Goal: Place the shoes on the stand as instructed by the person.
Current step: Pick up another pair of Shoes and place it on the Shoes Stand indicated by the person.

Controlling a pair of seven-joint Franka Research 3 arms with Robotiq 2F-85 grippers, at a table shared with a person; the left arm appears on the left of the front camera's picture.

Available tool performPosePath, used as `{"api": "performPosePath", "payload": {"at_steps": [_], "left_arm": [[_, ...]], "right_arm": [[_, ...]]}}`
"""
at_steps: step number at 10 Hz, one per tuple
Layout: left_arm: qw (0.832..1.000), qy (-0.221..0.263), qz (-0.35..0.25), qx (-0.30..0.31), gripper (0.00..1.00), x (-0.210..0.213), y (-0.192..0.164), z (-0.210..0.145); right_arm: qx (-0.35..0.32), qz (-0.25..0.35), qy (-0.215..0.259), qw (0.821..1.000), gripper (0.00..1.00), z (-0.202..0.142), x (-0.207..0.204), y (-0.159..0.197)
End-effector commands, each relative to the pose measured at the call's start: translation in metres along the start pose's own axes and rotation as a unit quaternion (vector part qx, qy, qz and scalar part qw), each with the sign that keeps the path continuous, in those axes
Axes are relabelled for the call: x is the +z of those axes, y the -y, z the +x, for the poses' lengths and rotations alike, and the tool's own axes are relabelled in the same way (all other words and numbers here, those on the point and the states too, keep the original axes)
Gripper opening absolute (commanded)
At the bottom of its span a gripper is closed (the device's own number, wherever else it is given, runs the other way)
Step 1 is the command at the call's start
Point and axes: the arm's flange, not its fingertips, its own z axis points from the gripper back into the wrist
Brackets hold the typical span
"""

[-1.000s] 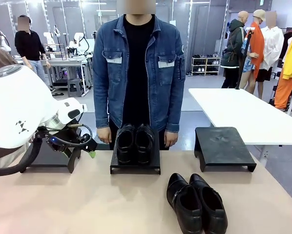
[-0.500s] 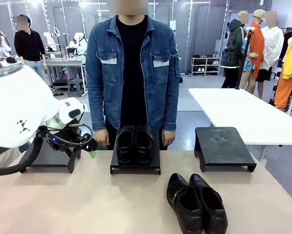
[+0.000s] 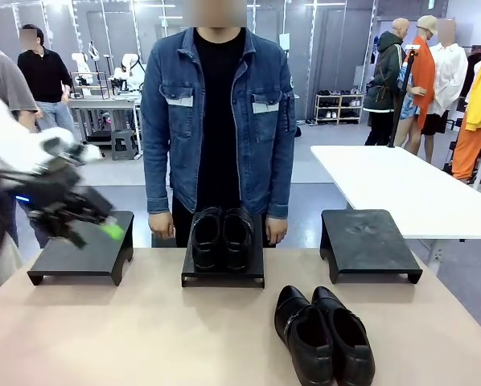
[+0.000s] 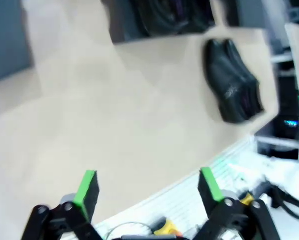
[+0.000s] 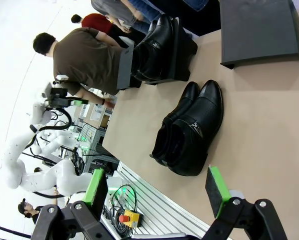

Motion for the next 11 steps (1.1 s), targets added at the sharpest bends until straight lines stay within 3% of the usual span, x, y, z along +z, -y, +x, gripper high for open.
{"api": "performPosePath", "payload": {"at_steps": [1,4,7,9,11], "left_arm": [[0.993,-0.032,-0.102,0.043,1.0,0.076,-0.07,-0.038],[0.954,0.075,-0.282,0.061,1.0,0.119,-0.178,-0.123],[0.912,0.172,-0.368,0.06,1.0,0.099,-0.239,-0.198],[0.9,0.198,-0.378,0.088,1.0,0.086,-0.261,-0.22],[0.905,0.202,-0.362,0.094,1.0,0.085,-0.262,-0.216]], "right_arm": [[0.008,0.007,0.007,1.0,1.0,0.0,0.001,-0.001],[0.008,0.007,0.007,1.0,1.0,0.0,0.001,-0.001],[0.008,0.007,0.007,1.0,1.0,0.0,0.001,-0.001],[0.008,0.007,0.007,1.0,1.0,0.0,0.001,-0.001],[0.008,0.007,0.007,1.0,1.0,0.0,0.001,-0.001]]}}
